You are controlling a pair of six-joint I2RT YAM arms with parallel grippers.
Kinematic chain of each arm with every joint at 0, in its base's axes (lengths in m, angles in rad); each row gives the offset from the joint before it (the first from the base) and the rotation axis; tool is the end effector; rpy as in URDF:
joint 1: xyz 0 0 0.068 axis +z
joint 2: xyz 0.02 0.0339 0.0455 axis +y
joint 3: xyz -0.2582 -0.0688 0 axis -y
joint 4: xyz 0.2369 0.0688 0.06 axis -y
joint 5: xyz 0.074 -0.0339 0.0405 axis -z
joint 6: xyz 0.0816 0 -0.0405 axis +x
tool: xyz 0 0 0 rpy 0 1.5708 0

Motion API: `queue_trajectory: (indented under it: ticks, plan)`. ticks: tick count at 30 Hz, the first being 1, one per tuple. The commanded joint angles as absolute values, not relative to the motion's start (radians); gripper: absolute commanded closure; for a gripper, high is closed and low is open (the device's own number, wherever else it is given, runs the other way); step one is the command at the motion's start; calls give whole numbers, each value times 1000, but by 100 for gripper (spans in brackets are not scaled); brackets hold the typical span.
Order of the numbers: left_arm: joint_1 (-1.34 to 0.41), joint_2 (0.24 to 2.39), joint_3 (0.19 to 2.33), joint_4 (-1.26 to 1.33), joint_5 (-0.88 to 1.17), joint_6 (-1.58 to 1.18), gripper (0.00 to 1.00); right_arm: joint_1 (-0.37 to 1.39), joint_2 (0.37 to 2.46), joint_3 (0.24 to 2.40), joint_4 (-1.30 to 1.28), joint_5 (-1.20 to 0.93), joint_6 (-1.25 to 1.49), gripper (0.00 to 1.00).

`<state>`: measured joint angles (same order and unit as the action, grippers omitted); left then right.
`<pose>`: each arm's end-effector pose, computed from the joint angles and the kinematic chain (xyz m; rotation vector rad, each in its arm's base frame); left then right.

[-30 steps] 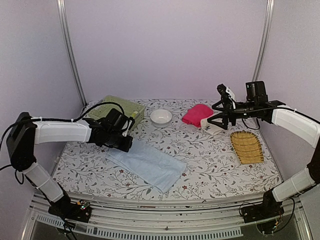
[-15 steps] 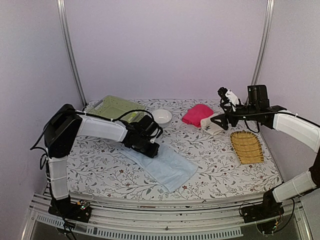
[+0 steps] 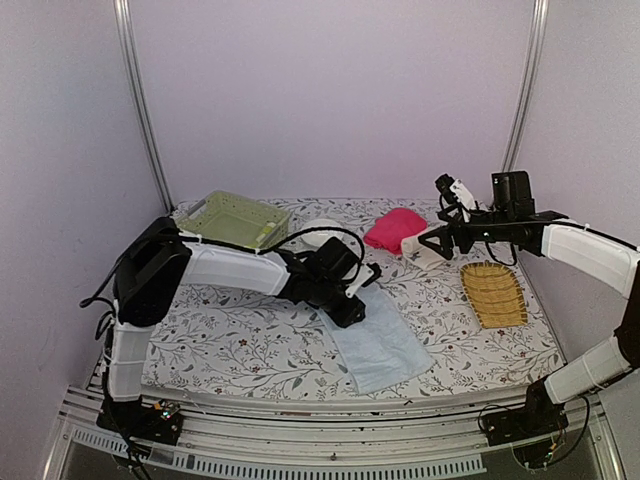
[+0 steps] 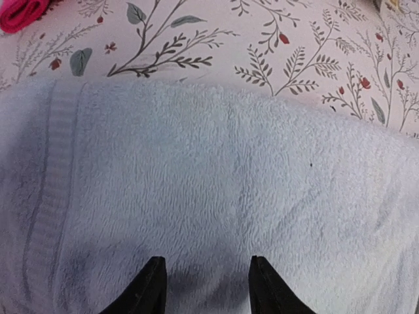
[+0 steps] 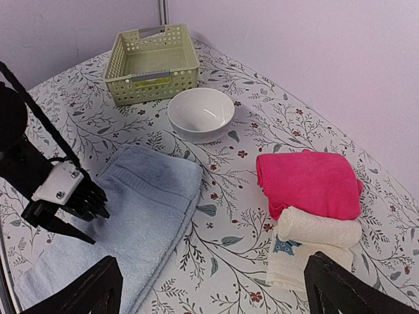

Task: Roll the towels
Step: Move the towel to the center of the board, then adjust the towel at the center of the board.

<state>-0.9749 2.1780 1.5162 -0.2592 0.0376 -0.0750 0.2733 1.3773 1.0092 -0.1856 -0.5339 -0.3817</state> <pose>0.2698 -0.4033 0.1035 1.1267 2.2955 -0.4733 0.3120 0.1306 0.2618 -0.9573 1.8443 0.4989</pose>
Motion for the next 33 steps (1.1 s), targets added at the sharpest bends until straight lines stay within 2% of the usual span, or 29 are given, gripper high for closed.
queue_trajectory:
  ticks: [1,6,12,14,23,30,33]
  plan:
    - [-973,1990,1404,-188,62,-73,54,269,1408,1029,-209,-574,-391,2]
    - [-1014,1873,1300,-208,183,-98,59,270,1465,1058,-255,-622,-415,19]
    - [-1149,1868,1253,-197,208,25,69,301,1648,1236,-396,-661,-384,60]
    - [-1177,1892,1254,-190,205,32,69,345,1716,1291,-439,-664,-386,67]
    - [-1228,2040,1217,-194,247,49,73,476,1971,1475,-518,-706,-365,74]
    - [-1246,1977,1088,-237,184,26,75,520,2112,1540,-540,-731,-332,77]
    - [-1241,1880,1015,-251,144,10,76,526,2142,1537,-537,-697,-311,78]
